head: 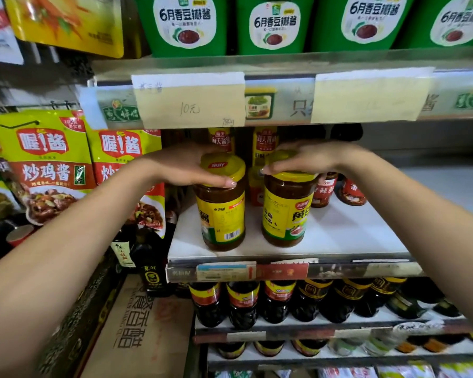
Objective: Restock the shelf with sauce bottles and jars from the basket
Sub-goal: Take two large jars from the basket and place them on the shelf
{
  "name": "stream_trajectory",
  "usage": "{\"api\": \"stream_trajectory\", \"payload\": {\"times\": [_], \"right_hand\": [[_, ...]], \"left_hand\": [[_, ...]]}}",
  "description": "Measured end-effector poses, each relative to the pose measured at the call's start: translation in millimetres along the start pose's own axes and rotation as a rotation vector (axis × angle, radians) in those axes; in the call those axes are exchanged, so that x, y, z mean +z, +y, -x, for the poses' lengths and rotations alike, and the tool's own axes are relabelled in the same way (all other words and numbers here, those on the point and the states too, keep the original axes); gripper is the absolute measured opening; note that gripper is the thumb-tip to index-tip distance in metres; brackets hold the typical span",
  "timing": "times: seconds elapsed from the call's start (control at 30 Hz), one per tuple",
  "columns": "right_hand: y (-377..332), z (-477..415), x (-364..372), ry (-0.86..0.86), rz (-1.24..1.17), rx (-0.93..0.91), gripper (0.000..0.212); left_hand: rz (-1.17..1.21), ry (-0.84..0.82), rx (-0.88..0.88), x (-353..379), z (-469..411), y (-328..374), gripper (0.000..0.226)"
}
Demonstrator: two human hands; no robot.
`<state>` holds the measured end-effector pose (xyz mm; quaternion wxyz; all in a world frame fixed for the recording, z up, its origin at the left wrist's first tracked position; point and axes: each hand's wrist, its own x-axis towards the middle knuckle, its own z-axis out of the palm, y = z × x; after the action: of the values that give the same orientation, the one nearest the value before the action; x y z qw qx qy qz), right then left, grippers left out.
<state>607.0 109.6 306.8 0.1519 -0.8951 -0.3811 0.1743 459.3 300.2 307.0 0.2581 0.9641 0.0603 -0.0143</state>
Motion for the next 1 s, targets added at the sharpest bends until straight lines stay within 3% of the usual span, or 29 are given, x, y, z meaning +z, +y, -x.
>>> {"api": "stream_trajectory", "payload": {"times": [0.13, 0.23, 0.33, 0.4, 0.5, 0.67, 0.8, 1.0], "right_hand": [[1, 3, -1, -0.027, -0.025, -0.036, 0.096], [15, 7, 4, 0.059, -0.099, -0.107, 0.101], [43, 14, 21, 0.145, -0.451, -0.251, 0.096], [67, 19, 40, 0.185, -0.713, -0.336, 0.094], [92, 26, 75, 0.167, -0.844, -0.339, 0.102], [97, 24, 116, 0.142, -0.811, -0.286, 0.108], [92, 17, 129, 0.196, -0.810, -0.293, 0.102], [88, 6, 143, 0.306, -0.823, -0.270, 0.101]], "left_hand": [[0.047, 0.056, 0.020, 8, 2, -6, 0.078], [0.118, 0.227, 0.023, 23, 8, -19, 0.087], [0.289, 0.322, 0.031, 48, 20, -40, 0.096], [0.448, 0.316, 0.021, 70, 28, -54, 0.114], [0.557, 0.301, -0.036, 100, 33, -67, 0.130], [0.471, 0.337, -0.095, 130, 26, -77, 0.123], [0.551, 0.385, -0.124, 136, 19, -81, 0.115], [0.644, 0.344, -0.061, 141, 18, -80, 0.077]]}}
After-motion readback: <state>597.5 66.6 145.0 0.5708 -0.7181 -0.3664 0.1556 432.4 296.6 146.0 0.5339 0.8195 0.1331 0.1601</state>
